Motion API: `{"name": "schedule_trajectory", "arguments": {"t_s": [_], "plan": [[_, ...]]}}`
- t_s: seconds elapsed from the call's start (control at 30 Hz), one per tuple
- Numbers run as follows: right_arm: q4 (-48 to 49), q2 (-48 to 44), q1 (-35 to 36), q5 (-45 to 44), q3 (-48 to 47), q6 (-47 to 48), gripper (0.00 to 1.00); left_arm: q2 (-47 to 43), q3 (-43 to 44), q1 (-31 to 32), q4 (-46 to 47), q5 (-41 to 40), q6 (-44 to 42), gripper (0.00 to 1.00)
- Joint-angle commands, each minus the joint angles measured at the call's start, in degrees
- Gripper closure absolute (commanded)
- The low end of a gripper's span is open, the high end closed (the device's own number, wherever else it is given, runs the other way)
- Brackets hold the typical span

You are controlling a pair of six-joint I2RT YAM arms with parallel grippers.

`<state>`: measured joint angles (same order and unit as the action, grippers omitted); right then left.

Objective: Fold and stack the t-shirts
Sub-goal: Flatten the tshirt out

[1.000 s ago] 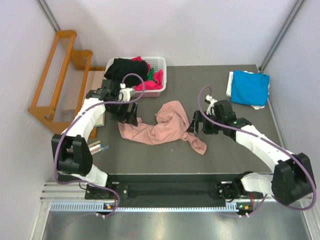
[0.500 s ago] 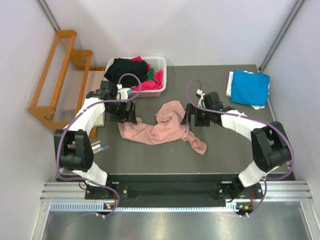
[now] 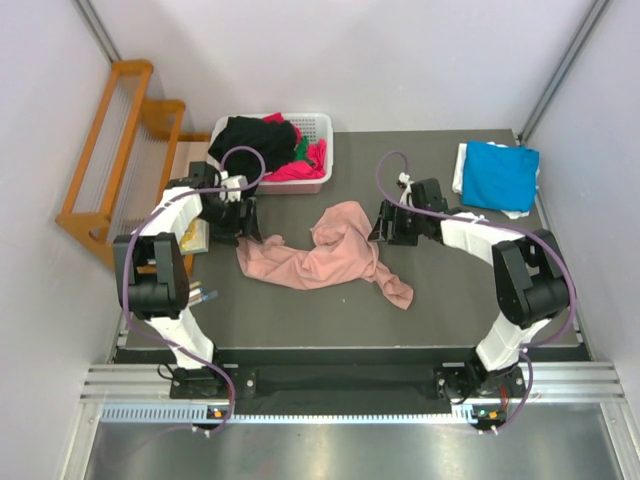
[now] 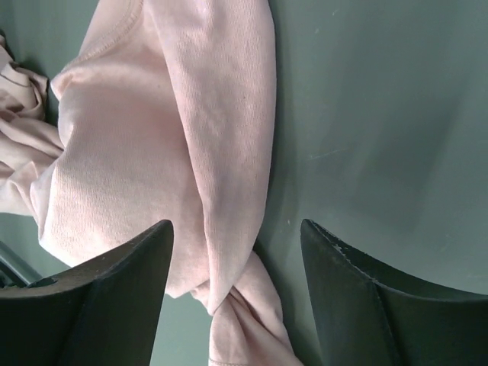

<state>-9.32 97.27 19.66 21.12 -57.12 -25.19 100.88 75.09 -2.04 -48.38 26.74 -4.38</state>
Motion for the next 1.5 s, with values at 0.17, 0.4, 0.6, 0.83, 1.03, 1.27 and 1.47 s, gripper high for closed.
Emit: {"name": "schedule_trajectory", "arguments": {"t_s": [0.17,0.4,0.6,0.83,1.03,1.27,1.47], "plan": [[5.36,3.71,-0.41,4.27,-2.38,-2.14,0.34,0.81,4.10,0.11,1.89,3.49,1.48,0.20],[6.07,5.56,-0.41,5.94,-1.94,-2.58,0.38,2.13,2.70,0.20,2.50,2.79,1.13,0.25],[5.98,5.82,-0.41,6.38,-2.03,-2.58,0.38,3.62,2.87,0.11,3.12,1.91,1.22,0.31],[5.90,6.26,-0.41,6.65,-2.20,-2.85,0.76,4.06,3.13,0.11,3.64,0.95,1.57,0.73],[5.46,5.56,-0.41,6.56,-2.20,-2.76,0.98,3.54,3.40,0.20,3.38,0.68,1.22,0.94],[4.49,3.19,-0.41,6.12,-2.81,-2.67,1.00,2.39,5.41,0.02,2.59,0.15,1.31,1.00],[-0.60,-4.62,-1.29,3.40,-9.13,-1.00,1.00,-0.77,22.06,-1.65,-3.73,0.95,3.50,1.00]]}}
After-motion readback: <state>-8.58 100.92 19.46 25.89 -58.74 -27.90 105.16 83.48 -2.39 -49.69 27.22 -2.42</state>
